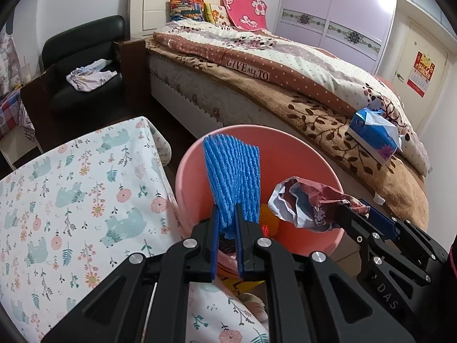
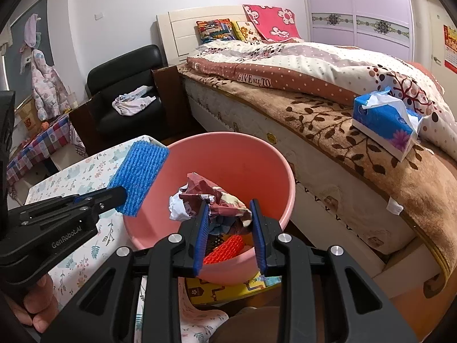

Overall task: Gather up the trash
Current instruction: 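Open both tools to drop the sleeve and wrapper into the bucket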

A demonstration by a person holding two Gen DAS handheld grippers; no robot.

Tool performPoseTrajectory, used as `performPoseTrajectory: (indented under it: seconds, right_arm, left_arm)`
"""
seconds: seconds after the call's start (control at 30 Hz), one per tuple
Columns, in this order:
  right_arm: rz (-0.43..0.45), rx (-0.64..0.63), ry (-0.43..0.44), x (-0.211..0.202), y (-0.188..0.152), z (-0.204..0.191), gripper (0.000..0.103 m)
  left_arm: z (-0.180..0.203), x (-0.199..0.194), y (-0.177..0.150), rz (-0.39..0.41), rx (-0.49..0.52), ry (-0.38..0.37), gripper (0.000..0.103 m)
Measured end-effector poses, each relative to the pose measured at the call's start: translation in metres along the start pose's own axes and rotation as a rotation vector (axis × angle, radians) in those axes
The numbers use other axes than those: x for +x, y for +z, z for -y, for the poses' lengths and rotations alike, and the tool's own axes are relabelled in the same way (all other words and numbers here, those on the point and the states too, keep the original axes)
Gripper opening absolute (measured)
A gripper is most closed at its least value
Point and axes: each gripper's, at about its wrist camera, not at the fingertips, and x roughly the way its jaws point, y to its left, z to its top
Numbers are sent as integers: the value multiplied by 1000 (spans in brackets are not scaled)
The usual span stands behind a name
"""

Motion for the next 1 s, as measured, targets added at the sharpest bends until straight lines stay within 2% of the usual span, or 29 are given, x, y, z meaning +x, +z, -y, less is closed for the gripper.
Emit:
performPoseTrajectory:
  seconds: [0.2,0.23,0.3,0.37,0.5,0.8,0.93,1.0]
  right_arm:
    - [-8,5,-3,4,0,4,29]
    - [-9,6,-3,5,0,4,29]
    - [-11,8,-3,6,0,5,29]
    - [-12,9,-3,7,0,5,29]
    - [-14,10,-1,8,0,6,29]
    - [-33,24,4,15,-1,8,29]
    - [-46,36,20,18,-1,8,38]
    - [-46,37,27,17,-1,8,39]
  left_arm:
    - [4,7,-1,-10,10,-8,12]
    - [4,7,-1,-9,11,-8,15]
    - [5,8,-1,-8,11,-8,28]
    - [5,8,-1,-6,12,-3,34]
    - [4,9,-1,-11,-1,-3,39]
    - [-1,10,-1,-13,-12,-3,42]
    - [-2,9,0,-12,-18,-5,43]
    - [-3,8,0,-10,-20,-5,43]
